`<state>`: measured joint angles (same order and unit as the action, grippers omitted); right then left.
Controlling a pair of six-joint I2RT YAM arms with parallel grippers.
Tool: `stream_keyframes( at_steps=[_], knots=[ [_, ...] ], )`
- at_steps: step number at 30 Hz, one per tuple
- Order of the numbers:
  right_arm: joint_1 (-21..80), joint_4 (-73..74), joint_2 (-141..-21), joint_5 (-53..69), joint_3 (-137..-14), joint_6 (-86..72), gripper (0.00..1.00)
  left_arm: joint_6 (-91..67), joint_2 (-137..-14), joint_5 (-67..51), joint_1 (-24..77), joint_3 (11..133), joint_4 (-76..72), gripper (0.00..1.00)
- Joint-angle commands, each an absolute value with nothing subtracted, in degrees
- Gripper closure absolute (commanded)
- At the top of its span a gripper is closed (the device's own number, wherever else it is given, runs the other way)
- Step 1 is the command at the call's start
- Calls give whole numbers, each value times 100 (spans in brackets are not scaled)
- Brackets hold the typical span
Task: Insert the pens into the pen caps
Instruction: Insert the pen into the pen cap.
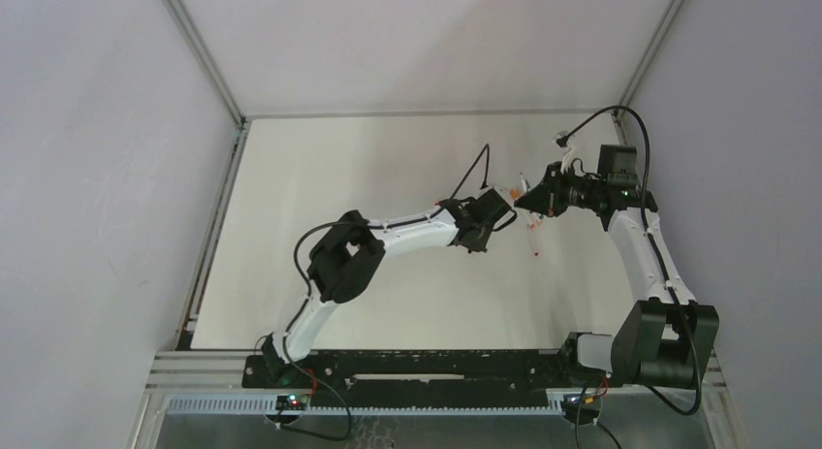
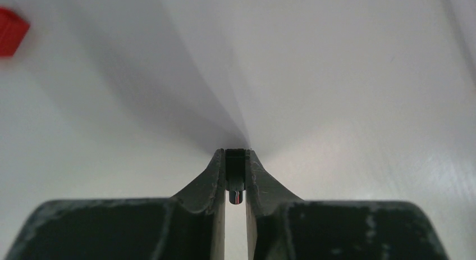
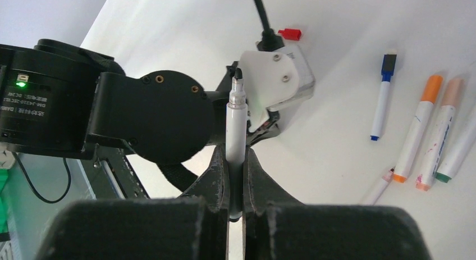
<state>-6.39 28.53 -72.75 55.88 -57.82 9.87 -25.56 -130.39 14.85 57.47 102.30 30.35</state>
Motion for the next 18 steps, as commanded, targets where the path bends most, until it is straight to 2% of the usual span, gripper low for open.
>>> stream_keyframes(
  at_steps=[1,10,18],
  knots=[
    [-650,2795,-7214,5745,-5974,905,100,-2582,-12259,1543,5735,9468,3371,99],
    [-587,2867,-7229,5831,-5979,985,100,-2855,-10649,1443,5441,7649,2645,100],
    [200,2963,-7006,5978,-5977,1469,100,-3077,-7856,1378,5260,5125,200,100]
  ],
)
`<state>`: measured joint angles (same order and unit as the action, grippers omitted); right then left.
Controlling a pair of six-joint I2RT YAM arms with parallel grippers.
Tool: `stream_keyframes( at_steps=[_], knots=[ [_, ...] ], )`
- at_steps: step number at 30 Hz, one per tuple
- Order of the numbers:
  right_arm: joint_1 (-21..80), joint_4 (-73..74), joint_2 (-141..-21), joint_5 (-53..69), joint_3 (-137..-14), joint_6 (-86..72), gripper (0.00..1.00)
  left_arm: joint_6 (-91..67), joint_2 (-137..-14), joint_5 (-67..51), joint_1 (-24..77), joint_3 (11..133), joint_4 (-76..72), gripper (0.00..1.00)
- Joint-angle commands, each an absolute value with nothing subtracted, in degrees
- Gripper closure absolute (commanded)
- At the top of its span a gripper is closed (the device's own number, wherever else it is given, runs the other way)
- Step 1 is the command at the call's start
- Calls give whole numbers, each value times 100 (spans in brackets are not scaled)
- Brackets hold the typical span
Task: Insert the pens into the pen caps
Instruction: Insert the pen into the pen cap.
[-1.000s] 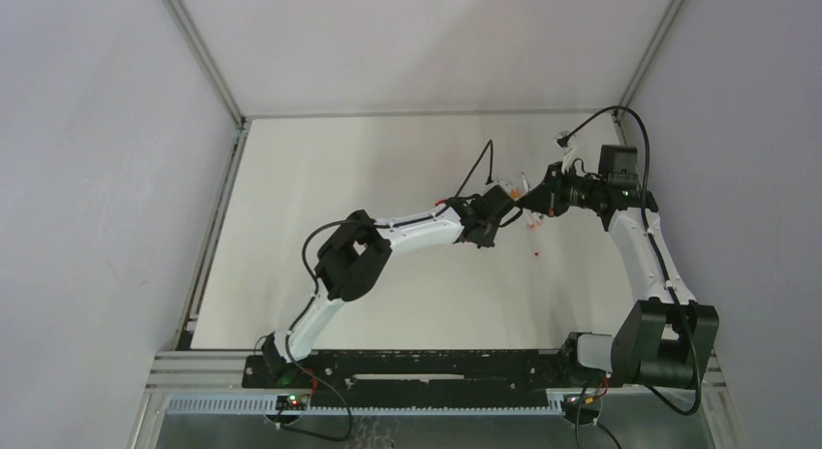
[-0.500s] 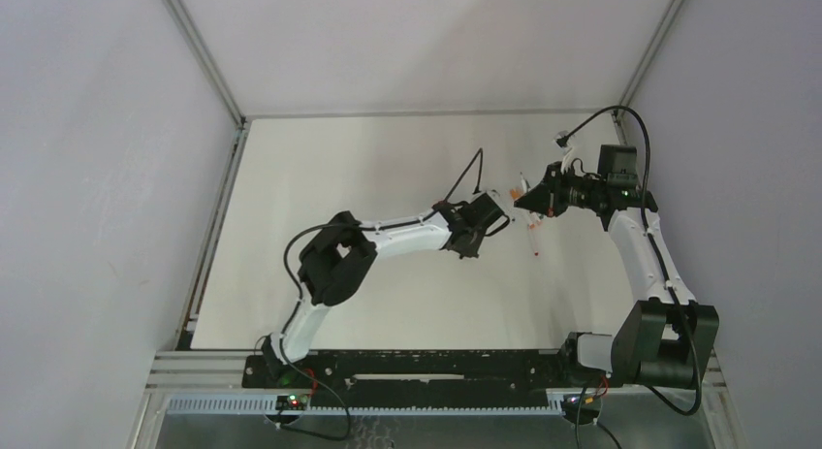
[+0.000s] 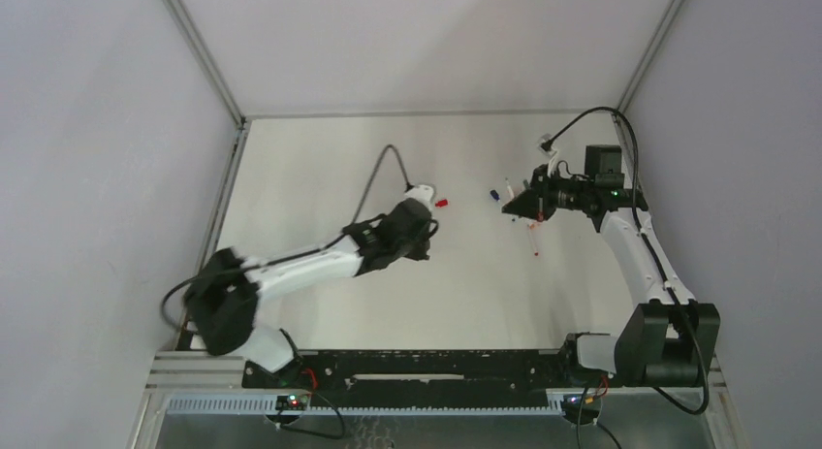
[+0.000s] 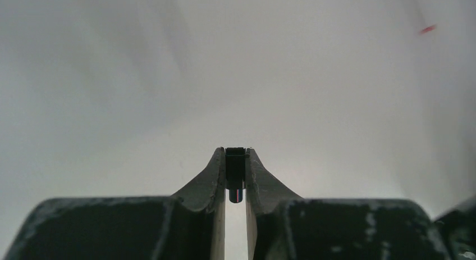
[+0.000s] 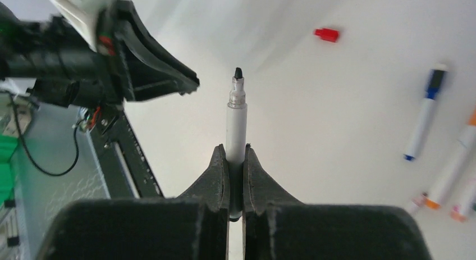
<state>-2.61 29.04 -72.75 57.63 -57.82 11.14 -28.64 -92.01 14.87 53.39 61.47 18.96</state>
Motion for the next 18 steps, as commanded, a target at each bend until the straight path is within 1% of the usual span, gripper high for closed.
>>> stream_keyframes(
  at_steps=[1,5,9,13,18],
  knots=[
    [416,2969,-6954,5999,-5971,1540,100,-3128,-7476,1290,5211,4614,-373,100],
    [1079,2949,-6715,5985,-5970,1769,100,-3335,-6101,1154,5008,3259,-2433,100],
    [1549,2706,-6596,6418,-5934,1505,100,-3386,-5085,1448,4979,2444,-4046,100],
    [1914,2613,-6548,6926,-5854,1500,100,-3305,-4735,1643,4975,1973,-5640,100],
    [2147,2514,-6499,7054,-5853,1396,100,-3253,-5039,1303,4975,1888,-7324,100]
  ],
)
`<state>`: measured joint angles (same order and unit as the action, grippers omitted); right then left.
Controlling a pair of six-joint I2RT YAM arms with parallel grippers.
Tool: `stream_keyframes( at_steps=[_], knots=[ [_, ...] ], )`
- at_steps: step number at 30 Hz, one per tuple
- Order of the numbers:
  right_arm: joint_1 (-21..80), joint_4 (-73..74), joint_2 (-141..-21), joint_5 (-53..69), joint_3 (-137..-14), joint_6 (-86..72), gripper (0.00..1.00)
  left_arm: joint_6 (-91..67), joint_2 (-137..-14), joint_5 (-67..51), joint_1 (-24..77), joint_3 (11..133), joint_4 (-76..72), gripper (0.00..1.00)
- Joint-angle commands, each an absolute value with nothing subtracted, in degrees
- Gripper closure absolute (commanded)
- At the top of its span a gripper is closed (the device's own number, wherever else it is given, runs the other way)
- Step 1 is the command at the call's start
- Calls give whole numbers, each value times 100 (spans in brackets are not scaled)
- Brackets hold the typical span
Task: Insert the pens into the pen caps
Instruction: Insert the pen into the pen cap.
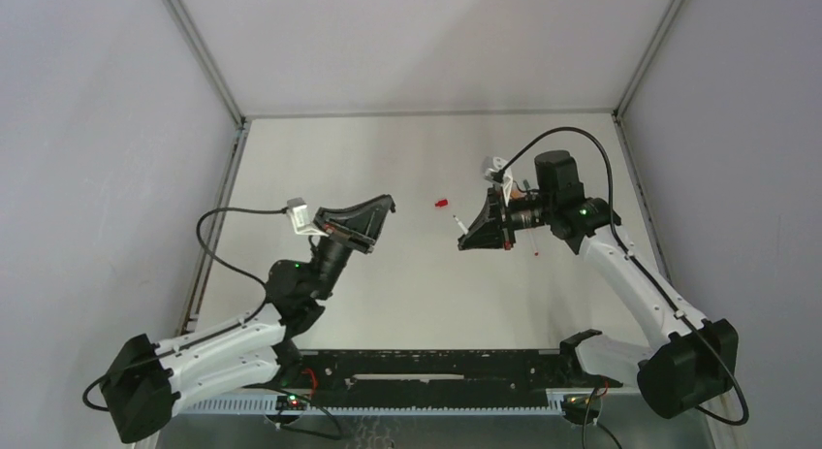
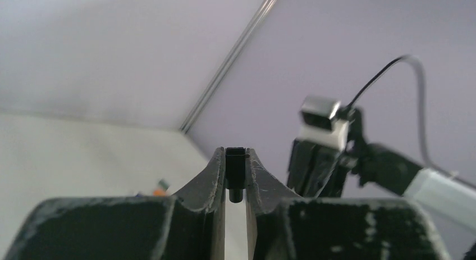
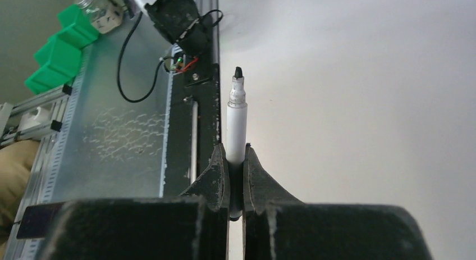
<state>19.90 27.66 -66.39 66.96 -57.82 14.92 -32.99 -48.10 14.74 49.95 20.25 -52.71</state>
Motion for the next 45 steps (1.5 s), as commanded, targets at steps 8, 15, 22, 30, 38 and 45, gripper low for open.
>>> stream_keyframes(
  at_steps=[8,15,22,30,38,45],
  knots=[
    [2988,1534,-6538,6571,-5960,450,100,-3378,-5860,1154,5131,2508,-8139,100],
    [3244,325,-6675,6341,-5981,-579,100,-3207,-5956,1625,5529,2761,-8165,100],
    [3200,153,-6601,6497,-5882,-668,100,-3276,-5902,1452,5546,2769,-8172,100],
    [3172,-1566,-6599,6893,-5169,-1957,100,-3171,-6223,622,5602,2885,-8187,100],
    [3217,-1692,-6548,7047,-5168,-2091,100,-3050,-6283,395,5616,2947,-8183,100],
    [3226,-1709,-6535,7014,-5168,-2101,100,-3271,-6372,289,5616,3019,-8198,100]
  ],
)
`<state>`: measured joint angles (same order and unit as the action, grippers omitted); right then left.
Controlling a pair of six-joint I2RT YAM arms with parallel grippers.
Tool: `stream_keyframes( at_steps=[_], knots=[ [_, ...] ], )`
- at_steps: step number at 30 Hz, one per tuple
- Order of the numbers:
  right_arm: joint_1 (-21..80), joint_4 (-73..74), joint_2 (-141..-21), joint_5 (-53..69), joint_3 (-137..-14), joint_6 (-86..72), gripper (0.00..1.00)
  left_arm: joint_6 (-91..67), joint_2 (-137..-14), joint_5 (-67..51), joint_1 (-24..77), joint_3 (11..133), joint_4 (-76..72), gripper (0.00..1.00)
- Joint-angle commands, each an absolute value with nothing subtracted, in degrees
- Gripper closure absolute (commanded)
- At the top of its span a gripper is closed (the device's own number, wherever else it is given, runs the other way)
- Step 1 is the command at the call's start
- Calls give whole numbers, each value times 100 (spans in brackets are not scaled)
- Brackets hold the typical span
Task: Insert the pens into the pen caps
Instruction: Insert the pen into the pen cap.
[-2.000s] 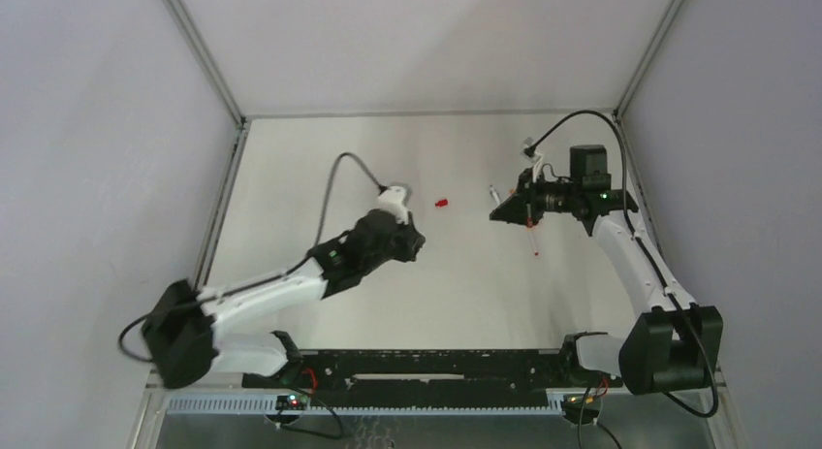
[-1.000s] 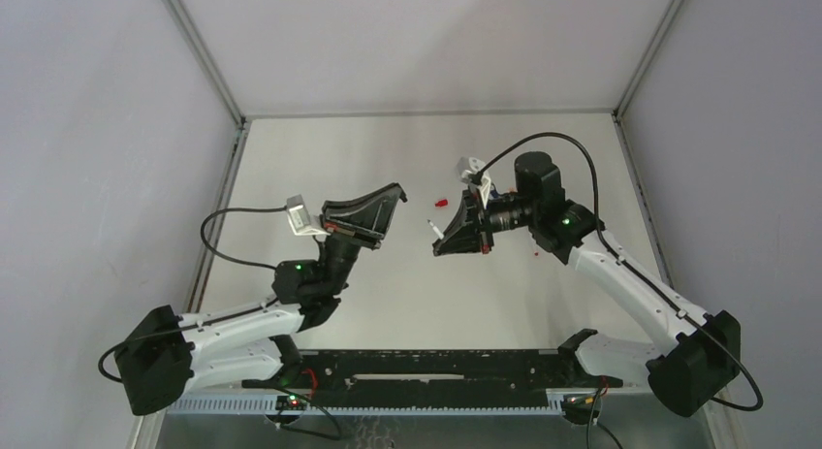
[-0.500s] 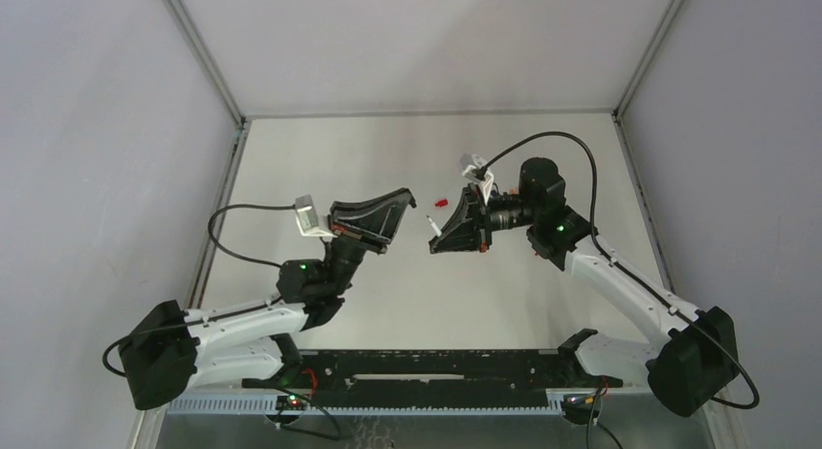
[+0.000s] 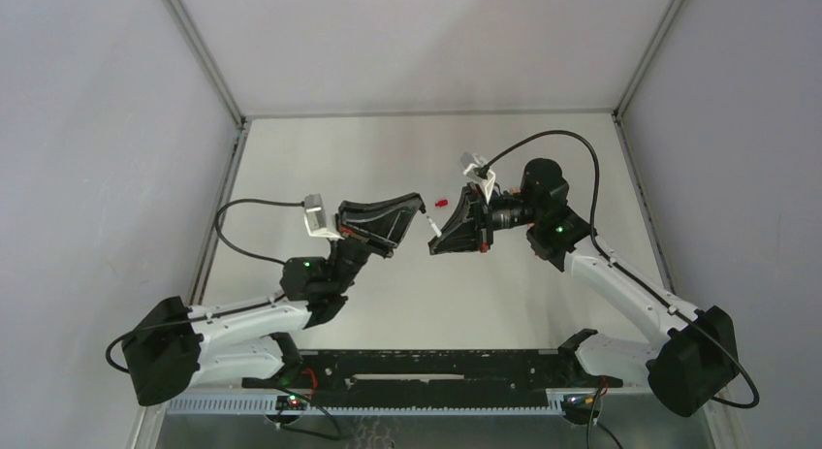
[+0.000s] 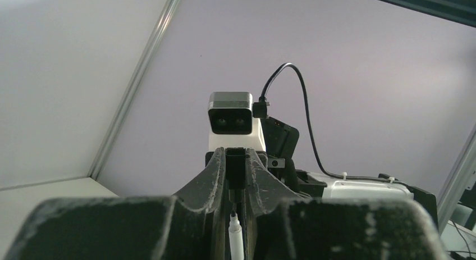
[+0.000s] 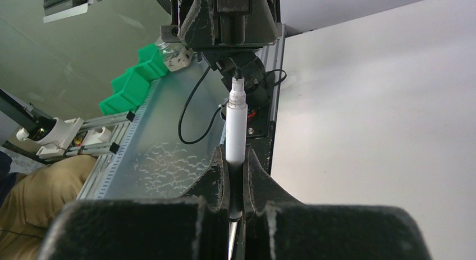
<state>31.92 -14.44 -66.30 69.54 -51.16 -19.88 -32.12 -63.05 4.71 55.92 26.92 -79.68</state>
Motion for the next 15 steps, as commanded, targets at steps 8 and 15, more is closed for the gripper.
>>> stream_keyframes(
  at_steps=[8,15],
  knots=[
    [3224,-1727,-6521,7015,-5168,-2083,100,-3496,-6460,272,5616,3072,-8200,100],
    [3183,-1736,-6494,6981,-5168,-2113,100,-3599,-6434,299,5616,3033,-8209,100]
  ],
)
